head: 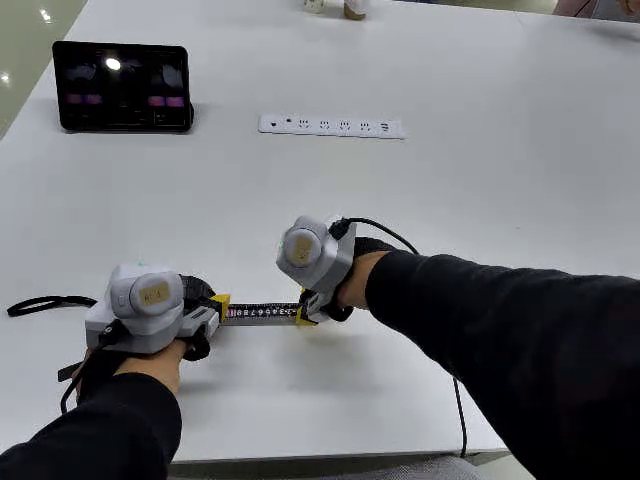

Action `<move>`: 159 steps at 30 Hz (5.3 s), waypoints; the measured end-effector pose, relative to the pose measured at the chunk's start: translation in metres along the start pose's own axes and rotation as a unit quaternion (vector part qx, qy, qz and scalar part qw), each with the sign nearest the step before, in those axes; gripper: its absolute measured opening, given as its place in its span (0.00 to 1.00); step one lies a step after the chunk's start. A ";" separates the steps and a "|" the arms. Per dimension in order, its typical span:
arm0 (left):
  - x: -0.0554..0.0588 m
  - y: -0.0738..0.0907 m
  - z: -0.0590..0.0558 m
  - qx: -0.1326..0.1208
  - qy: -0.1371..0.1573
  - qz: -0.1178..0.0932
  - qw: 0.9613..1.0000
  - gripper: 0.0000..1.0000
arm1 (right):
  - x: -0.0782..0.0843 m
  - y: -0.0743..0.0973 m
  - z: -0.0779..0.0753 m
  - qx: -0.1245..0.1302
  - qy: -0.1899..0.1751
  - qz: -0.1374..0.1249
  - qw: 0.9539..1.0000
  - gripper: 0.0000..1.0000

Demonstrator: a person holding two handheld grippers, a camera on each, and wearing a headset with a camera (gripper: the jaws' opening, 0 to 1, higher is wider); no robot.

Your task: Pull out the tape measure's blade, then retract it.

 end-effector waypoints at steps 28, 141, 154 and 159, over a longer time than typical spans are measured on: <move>0.000 0.000 0.000 0.005 0.007 0.004 1.000 0.62 | -0.013 -0.005 0.000 -0.004 0.000 -0.004 1.000 0.11; 0.001 0.005 0.001 0.029 0.019 0.016 0.999 0.62 | -0.046 -0.019 0.008 -0.011 -0.005 -0.052 0.999 0.11; 0.001 0.004 0.002 0.031 0.021 0.016 0.999 0.62 | -0.054 -0.022 0.008 -0.013 -0.007 -0.070 0.997 0.11; 0.000 0.004 0.002 0.032 0.021 0.015 0.999 0.62 | -0.059 -0.025 0.009 -0.011 -0.001 -0.081 0.997 0.11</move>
Point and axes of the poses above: the centre of the closed fingertips' face, and the gripper's own axes: y roughly backward along the fingers, z roughly to its left, x roughly out of its underside, the point moved 3 cm from there along y, roughly backward along the fingers, and after that the axes turned 6 degrees about -x, right-handed, at the moved point
